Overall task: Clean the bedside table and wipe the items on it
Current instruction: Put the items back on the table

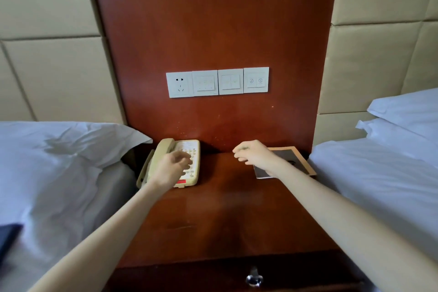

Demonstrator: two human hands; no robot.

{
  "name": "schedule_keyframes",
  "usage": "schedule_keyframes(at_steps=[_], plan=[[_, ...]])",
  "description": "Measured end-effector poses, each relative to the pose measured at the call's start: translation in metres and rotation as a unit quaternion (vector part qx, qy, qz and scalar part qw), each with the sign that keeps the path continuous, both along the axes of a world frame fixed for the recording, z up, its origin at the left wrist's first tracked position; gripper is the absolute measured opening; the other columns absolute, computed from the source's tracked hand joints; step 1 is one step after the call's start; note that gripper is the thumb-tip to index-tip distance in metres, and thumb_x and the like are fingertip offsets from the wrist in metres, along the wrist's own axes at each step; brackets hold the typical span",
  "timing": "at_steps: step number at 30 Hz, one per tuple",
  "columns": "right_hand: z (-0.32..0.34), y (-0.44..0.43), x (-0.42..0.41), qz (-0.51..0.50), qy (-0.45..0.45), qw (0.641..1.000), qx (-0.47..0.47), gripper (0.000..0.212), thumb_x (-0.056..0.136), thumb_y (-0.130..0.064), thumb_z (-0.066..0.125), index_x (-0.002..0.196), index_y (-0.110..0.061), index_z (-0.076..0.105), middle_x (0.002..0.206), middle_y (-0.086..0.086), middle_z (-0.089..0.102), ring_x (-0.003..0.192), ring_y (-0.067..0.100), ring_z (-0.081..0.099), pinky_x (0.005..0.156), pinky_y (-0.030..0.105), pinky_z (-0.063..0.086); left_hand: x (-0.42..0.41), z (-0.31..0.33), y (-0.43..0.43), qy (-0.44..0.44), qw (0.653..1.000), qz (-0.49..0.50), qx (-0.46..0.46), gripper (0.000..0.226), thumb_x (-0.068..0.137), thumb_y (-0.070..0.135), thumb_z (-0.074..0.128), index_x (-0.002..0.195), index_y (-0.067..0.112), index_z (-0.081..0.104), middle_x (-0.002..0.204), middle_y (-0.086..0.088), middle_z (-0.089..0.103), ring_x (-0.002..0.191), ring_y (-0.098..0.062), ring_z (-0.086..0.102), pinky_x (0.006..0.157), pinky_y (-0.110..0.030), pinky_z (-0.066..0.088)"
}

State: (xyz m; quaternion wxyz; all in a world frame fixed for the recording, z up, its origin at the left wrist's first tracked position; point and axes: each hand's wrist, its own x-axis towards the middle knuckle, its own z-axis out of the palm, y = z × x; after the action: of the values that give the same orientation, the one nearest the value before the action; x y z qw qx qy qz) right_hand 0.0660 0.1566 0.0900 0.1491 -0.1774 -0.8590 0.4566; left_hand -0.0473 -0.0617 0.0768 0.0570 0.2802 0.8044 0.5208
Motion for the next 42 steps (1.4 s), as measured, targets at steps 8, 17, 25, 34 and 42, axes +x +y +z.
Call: schedule_keyframes(at_steps=[8,17,25,34,42], plan=[[0.004,-0.1,-0.025,0.074,0.02,0.997,-0.019,0.015,0.083,-0.013,0.064,0.095,-0.02,0.069,0.103,0.003,0.068,0.095,0.016,0.066,0.085,0.032,0.055,0.012,0.005,-0.114,0.035,0.997,0.057,-0.027,0.013,0.09,0.011,0.056,0.098,0.015,0.066,0.098,-0.007,0.071,0.09,-0.019,0.067,0.082,-0.032,0.055],[-0.01,-0.245,-0.048,0.257,0.013,0.966,-0.025,0.018,0.085,-0.006,0.062,0.101,-0.009,0.068,0.101,0.016,0.071,0.09,0.02,0.066,0.077,0.029,0.052,0.034,0.022,-0.252,0.137,0.971,0.169,-0.095,0.015,0.09,0.013,0.057,0.1,0.018,0.066,0.097,0.005,0.069,0.088,-0.011,0.063,0.075,-0.022,0.043],[-0.019,-0.341,-0.065,0.322,0.027,0.946,-0.006,0.019,0.082,-0.005,0.067,0.099,-0.011,0.068,0.093,0.004,0.069,0.084,0.012,0.06,0.074,0.027,0.047,0.029,0.004,-0.355,0.17,0.926,0.265,-0.211,0.026,0.083,0.007,0.063,0.109,0.007,0.065,0.109,-0.01,0.067,0.1,-0.027,0.062,0.081,-0.029,0.043],[-0.03,-0.402,-0.076,0.316,0.021,0.948,0.015,0.025,0.08,-0.005,0.066,0.103,-0.012,0.062,0.077,-0.003,0.059,0.069,0.01,0.053,0.065,0.021,0.044,0.024,-0.018,-0.413,0.188,0.887,0.347,-0.24,0.04,0.079,0.002,0.064,0.119,0.003,0.059,0.122,-0.019,0.054,0.115,-0.036,0.047,0.091,-0.041,0.039],[-0.039,-0.422,-0.081,0.262,0.018,0.964,0.038,0.028,0.079,-0.004,0.066,0.106,-0.008,0.058,0.074,0.001,0.054,0.074,0.016,0.054,0.078,0.038,0.055,0.018,-0.02,-0.431,0.165,0.875,0.402,-0.214,0.036,0.084,0.016,0.061,0.119,0.009,0.054,0.12,-0.013,0.058,0.11,-0.033,0.053,0.085,-0.041,0.044]])
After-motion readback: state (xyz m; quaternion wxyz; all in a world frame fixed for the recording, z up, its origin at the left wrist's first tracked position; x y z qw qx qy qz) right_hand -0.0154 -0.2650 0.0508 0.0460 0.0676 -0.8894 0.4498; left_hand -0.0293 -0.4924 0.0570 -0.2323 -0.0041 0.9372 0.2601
